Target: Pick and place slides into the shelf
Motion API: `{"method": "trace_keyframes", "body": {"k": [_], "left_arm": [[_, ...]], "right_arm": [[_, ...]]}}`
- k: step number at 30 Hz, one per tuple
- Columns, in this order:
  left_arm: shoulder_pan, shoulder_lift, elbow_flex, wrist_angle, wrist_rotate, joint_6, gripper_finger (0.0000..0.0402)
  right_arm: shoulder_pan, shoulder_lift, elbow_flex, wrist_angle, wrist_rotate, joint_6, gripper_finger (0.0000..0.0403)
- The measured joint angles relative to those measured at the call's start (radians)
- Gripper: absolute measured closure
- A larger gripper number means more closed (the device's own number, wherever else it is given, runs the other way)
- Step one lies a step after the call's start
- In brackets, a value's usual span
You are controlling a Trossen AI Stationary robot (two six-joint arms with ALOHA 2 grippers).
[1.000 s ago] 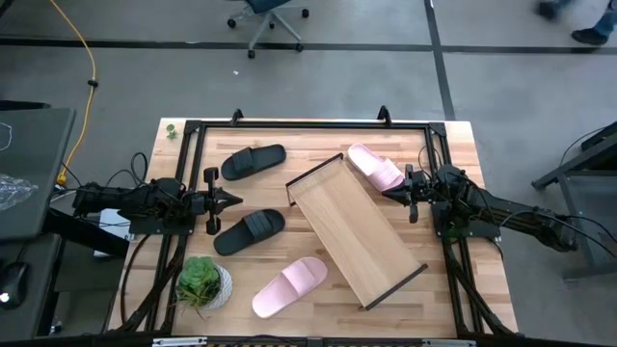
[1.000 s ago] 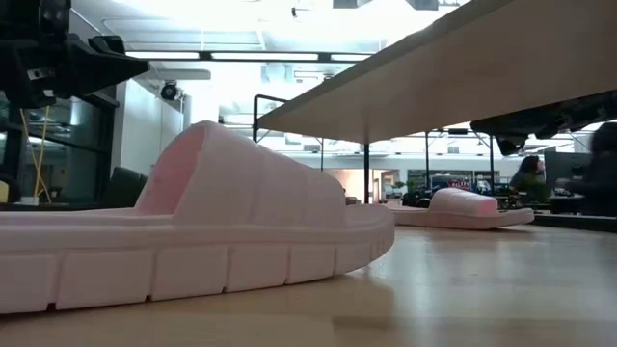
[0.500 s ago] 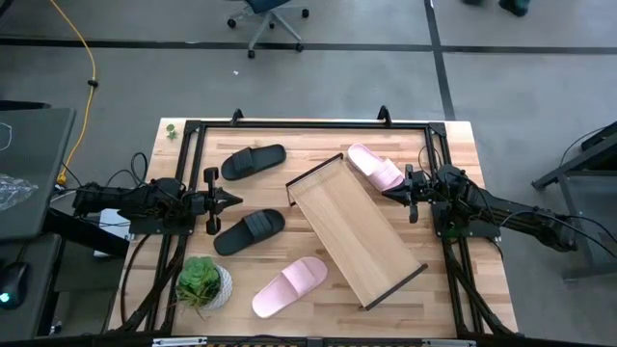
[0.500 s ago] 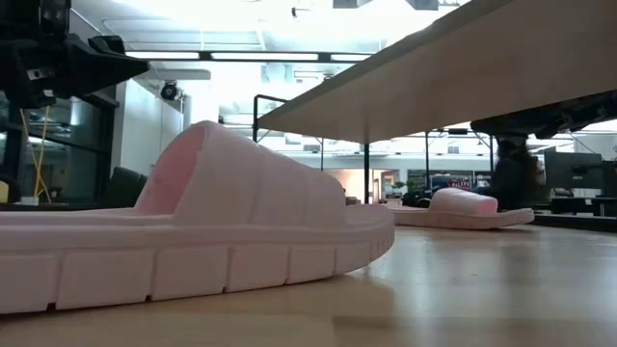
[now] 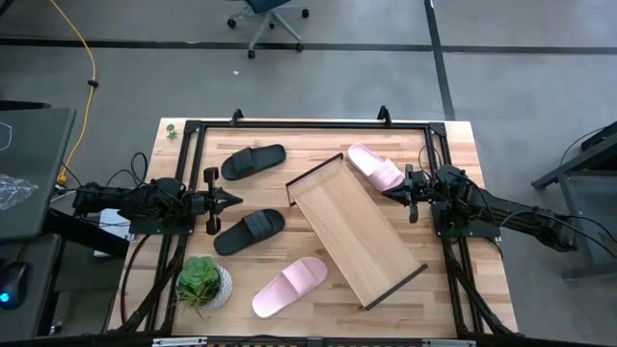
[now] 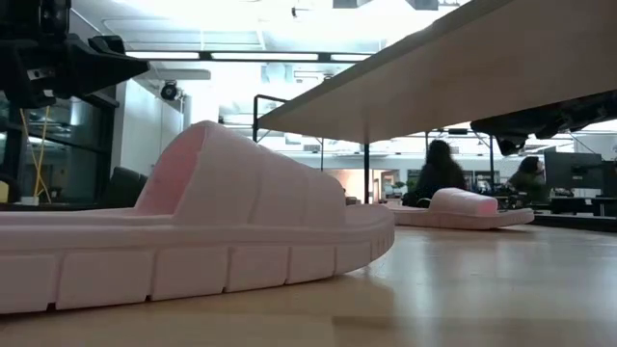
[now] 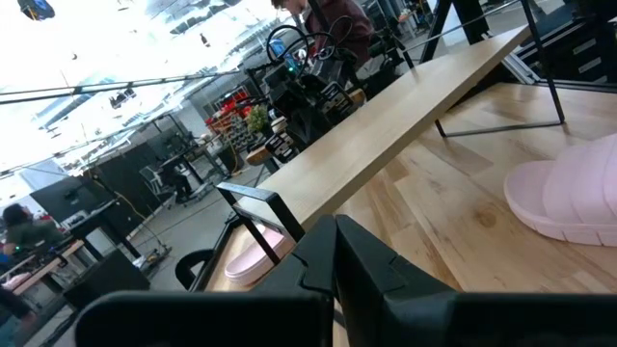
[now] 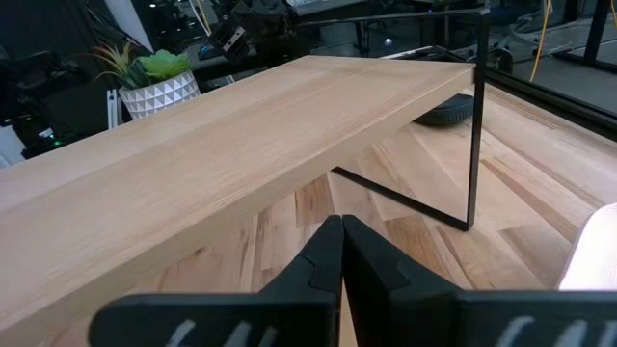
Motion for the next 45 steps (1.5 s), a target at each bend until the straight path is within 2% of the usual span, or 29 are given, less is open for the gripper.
{"method": "trace_keyframes", "body": {"k": [7,19,39,42,45], "left_arm": [[0.000,0.000,0.000,0.000,0.000,0.021,0.0401],[0.000,0.000,0.000,0.001,0.000,-0.010,0.0401],[0.000,0.000,0.000,0.001,0.000,0.027,0.0401],[0.000,0.000,0.000,0.001,0.000,0.024,0.0401],[0.000,0.000,0.000,0.001,0.001,-0.013,0.0401]], "right_arm": [[0.000,0.000,0.000,-0.002,0.059,0.000,0.0402],[0.000,0.000,0.000,-0.003,0.054,0.000,0.0402],[0.000,0.000,0.000,-0.005,0.055,0.009,0.0402],[0.000,0.000,0.000,0.008,0.052,0.141,0.0402],[0.000,0.000,0.000,0.034,0.054,0.417,0.0402]]}}
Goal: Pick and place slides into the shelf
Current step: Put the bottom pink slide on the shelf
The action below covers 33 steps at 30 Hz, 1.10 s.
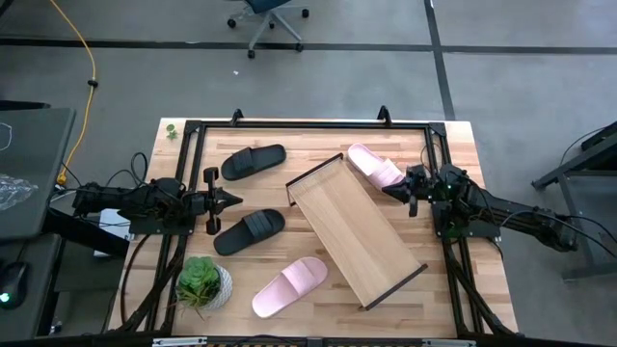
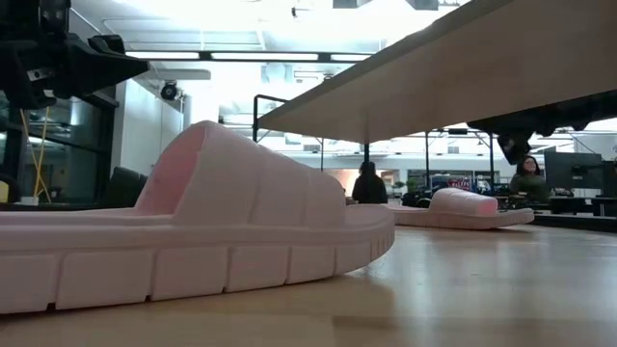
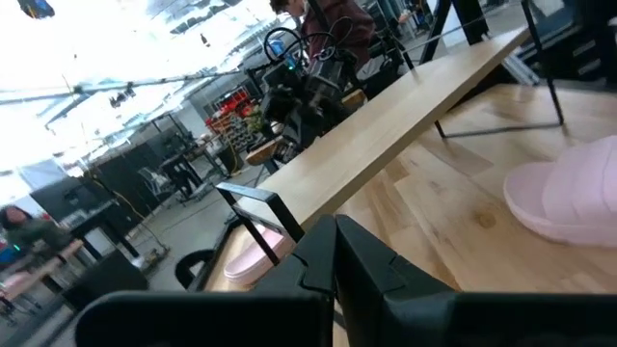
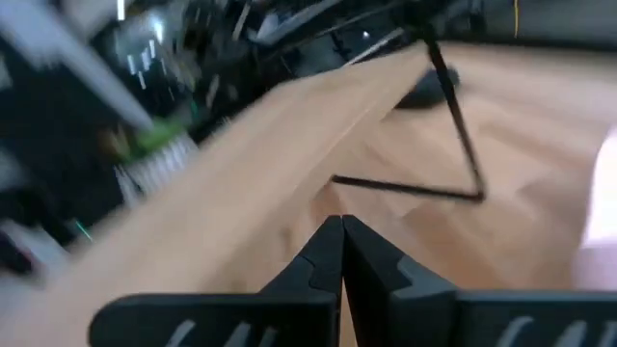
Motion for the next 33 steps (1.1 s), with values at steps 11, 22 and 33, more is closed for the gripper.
{"method": "trace_keyframes", "body": {"k": [11,22,33], "left_arm": [[0.000,0.000,0.000,0.001,0.000,-0.291,0.0401],[0.000,0.000,0.000,0.026,0.000,-0.553,0.0401],[0.000,0.000,0.000,0.040,0.000,-0.656,0.0401]], "right_arm": [[0.000,0.000,0.000,0.005,0.118,0.544,0.0402],[0.000,0.000,0.000,0.005,0.242,0.710,0.0402],[0.000,0.000,0.000,0.013,0.268,0.745,0.0402]]}}
